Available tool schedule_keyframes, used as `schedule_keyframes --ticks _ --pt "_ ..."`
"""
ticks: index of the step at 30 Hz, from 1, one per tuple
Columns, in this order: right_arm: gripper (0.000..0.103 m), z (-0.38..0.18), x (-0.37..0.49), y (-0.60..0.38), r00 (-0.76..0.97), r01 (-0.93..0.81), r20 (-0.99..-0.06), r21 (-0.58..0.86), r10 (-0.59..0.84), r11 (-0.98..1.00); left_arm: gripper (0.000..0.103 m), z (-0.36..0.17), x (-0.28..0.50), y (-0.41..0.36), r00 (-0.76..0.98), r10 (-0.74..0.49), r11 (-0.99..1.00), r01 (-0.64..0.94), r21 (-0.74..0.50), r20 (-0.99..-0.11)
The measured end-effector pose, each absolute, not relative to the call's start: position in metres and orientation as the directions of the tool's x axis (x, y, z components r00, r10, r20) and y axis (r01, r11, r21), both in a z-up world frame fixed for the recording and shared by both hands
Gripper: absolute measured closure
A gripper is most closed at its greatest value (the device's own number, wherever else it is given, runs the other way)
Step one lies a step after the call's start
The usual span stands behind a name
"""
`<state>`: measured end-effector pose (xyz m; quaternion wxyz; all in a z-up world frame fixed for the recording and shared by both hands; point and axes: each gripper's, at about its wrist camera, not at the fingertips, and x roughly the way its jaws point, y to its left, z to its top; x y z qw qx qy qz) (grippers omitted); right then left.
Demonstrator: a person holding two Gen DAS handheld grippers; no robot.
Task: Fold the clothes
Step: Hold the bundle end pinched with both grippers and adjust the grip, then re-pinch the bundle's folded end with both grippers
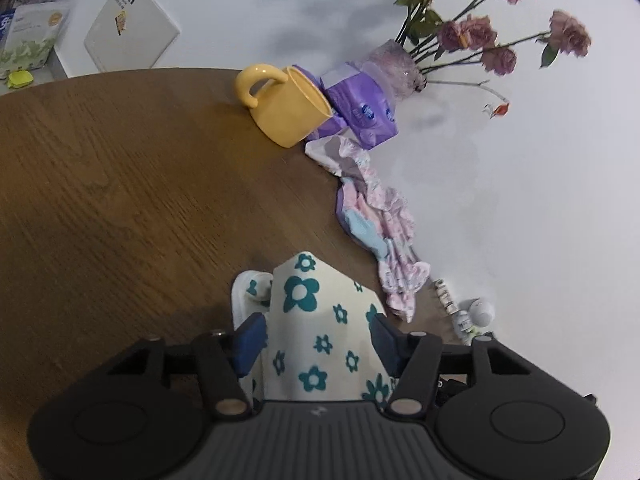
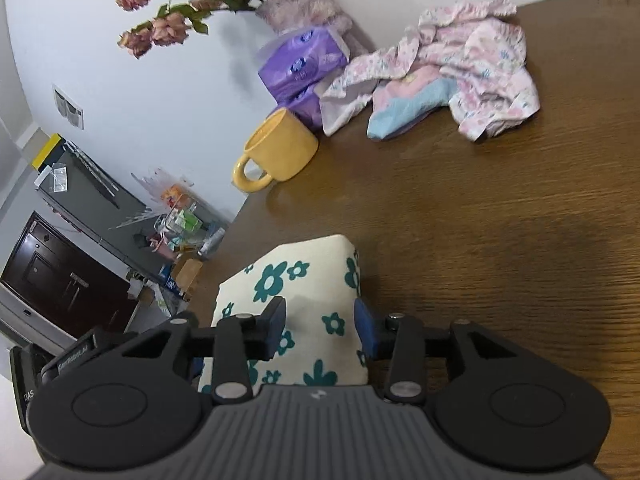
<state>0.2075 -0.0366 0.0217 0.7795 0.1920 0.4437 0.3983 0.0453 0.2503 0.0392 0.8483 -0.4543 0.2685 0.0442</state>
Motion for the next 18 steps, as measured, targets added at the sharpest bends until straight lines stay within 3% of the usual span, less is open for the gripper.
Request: schedule_keyframes --ticks 2,3,8,10,13,14,18 --pt "0.072 0.019 0.207 -0.035 0.284 -0.445 -0.538 0.659 0.794 0.606 0.066 0.036 0.049 0.248 0.84 -0.171 0.589 -0.331 -0.737 -0.514" --pt "0.073 0.018 0.207 -0.034 0.283 -0.444 -0.537 0.661 0.795 0.604 0.084 0.034 0.05 0.248 0.836 -0.184 0.584 -0.329 -0.742 -0.516" --pt "0.081 0.017 0.21 -0.033 0.284 -0.442 -0.536 0.663 0.795 0.605 0.086 0.031 0.048 0.247 0.84 -0.186 0.587 -0.321 -0.743 -0.51" --pt "0.081 0.017 0.215 -0.032 0.285 -0.434 -0.537 0.666 0.794 0.606 0.081 0.03 0.047 0.25 0.843 -0.187 0.571 -0.324 -0.754 -0.504" --pt "0.068 0.017 0.221 -0.03 0.288 -0.422 -0.537 0.672 0.793 0.609 0.049 0.031 0.045 0.258 0.853 -0.167 0.535 -0.342 -0.772 -0.494" --pt "0.063 0.017 0.224 -0.029 0.289 -0.418 -0.537 0.673 0.792 0.609 0.047 0.032 0.047 0.261 0.855 -0.153 0.532 -0.351 -0.77 -0.495" --pt "0.063 0.017 0.233 -0.027 0.293 -0.403 -0.538 0.68 0.79 0.612 0.048 0.033 0.058 0.269 0.853 -0.128 0.521 -0.376 -0.767 -0.505"
